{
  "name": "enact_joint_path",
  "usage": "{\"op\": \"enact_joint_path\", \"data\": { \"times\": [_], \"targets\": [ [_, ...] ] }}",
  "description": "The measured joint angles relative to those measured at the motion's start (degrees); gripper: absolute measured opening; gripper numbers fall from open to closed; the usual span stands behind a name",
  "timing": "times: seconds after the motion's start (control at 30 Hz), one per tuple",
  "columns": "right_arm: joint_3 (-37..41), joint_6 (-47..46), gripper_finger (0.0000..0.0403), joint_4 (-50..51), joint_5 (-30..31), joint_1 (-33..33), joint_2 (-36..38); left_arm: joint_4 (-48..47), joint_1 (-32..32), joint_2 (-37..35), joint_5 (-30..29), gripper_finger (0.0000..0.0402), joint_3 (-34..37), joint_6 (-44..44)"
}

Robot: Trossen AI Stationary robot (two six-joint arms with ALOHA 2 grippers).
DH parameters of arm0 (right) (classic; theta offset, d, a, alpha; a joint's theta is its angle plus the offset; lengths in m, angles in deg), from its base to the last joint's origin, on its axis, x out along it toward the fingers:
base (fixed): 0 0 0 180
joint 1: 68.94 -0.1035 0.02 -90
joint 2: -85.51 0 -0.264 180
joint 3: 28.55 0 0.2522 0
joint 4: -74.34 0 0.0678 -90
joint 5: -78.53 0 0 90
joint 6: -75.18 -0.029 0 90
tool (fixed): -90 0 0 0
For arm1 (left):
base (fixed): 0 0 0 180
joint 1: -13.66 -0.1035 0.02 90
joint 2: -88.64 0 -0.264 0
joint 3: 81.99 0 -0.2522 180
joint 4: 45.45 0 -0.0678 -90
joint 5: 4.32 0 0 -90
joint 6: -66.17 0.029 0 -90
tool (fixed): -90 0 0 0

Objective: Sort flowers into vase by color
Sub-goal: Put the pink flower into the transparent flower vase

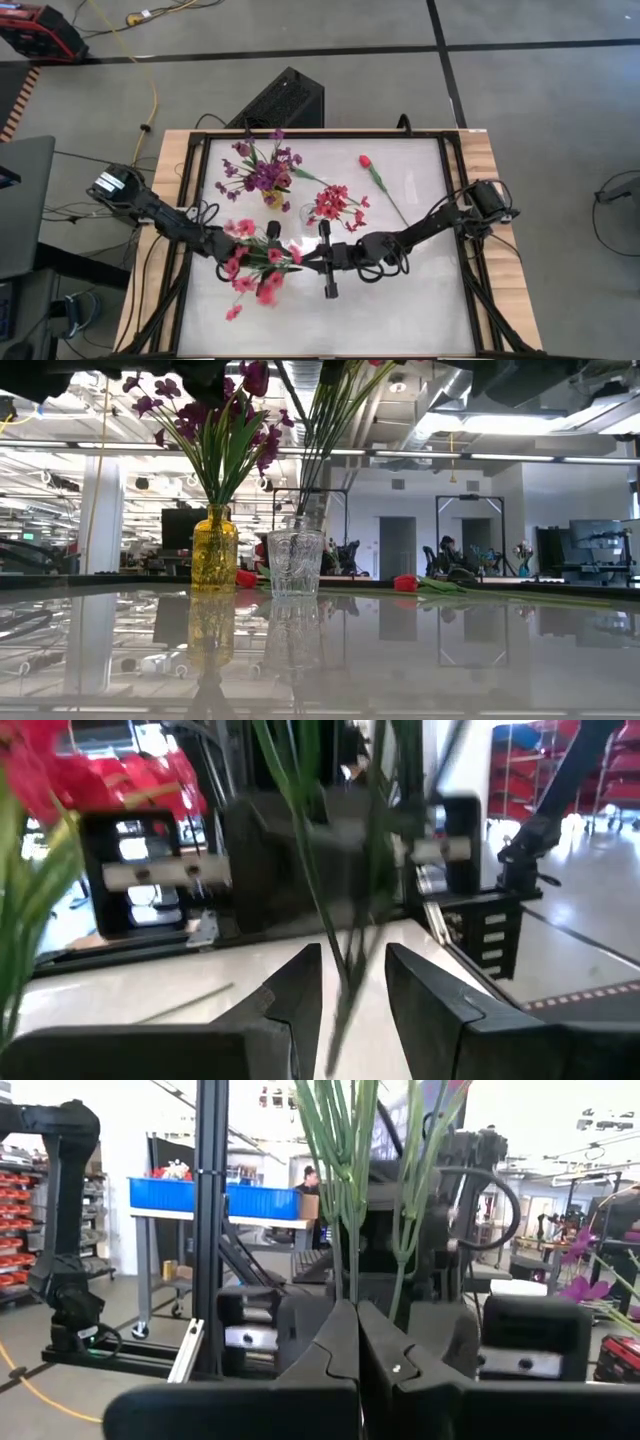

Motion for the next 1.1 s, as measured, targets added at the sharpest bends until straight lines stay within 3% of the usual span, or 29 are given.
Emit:
{"op": "enact_joint_path", "data": {
  "times": [0.23,0.37,0.53,0.73,0.93,1.1],
  "targets": [
    [0.0,0.0,0.0022,0.2,-0.2,0.0,0.0,0.0,-0.3,-0.5,0.2,0.0082,-0.3,0.8],
    [0.0,-0.4,0.0079,1.0,-0.2,0.0,0.0,-0.9,-0.3,-0.5,0.2,0.0014,-0.3,0.7],
    [0.0,-2.4,0.0172,3.8,-0.3,0.5,0.5,-2.0,-0.3,-1.0,-1.1,0.0003,-0.3,-1.5],
    [0.1,1.2,0.0259,20.3,1.9,-1.0,7.2,-16.5,0.0,-9.5,-9.6,0.0001,-0.3,-4.3],
    [0.1,-3.7,0.0269,42.5,7.9,-3.5,16.9,-28.2,-0.3,-19.3,-18.0,0.0000,-0.3,-5.0],
    [0.1,-13.1,0.0269,59.2,13.2,-5.7,20.7,-27.8,-4.0,-19.7,-21.2,0.0000,-0.3,-3.5]
  ]
}}
